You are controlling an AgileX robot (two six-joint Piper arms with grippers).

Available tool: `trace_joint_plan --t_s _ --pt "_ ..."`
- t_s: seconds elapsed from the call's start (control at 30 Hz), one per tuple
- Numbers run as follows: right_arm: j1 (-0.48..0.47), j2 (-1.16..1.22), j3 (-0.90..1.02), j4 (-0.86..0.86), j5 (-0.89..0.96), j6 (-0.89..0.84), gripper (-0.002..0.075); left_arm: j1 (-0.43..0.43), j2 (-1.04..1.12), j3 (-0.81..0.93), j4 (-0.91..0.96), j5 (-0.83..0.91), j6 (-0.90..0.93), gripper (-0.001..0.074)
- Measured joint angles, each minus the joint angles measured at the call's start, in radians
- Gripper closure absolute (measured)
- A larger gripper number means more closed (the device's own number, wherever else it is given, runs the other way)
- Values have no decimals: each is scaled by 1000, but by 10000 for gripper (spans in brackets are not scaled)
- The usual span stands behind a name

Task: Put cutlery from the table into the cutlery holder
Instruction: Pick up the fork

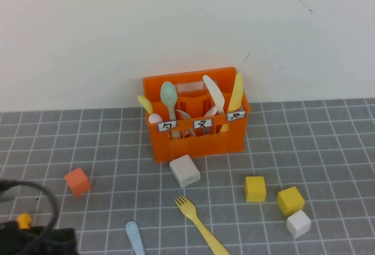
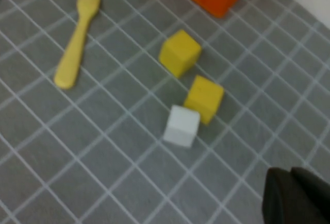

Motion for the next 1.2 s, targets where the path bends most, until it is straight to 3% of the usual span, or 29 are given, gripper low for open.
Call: trace_joint_plan --t_s 0.2,0.4,0.57,0.7,0.87,1.0,1.2 --pt "0 5 -2 166 3 -181 727 0 277 -136 -108 149 187 736" --pt "0 5 -2 189 3 -197 727 -2 534 -326 -117 292 288 736" --pt "0 5 0 193 1 -197 727 -40 612 -376 -111 256 279 736" --pt "0 5 0 193 -1 -199 727 -134 622 -376 -39 176 163 736" --pt "0 5 0 193 -1 -199 727 -320 622 -376 166 41 -180 736" --pt "0 5 0 193 -1 -199 727 -427 637 -376 219 -48 -386 736" --pt "0 5 0 193 13 -190 727 -436 744 -378 230 -78 -458 735"
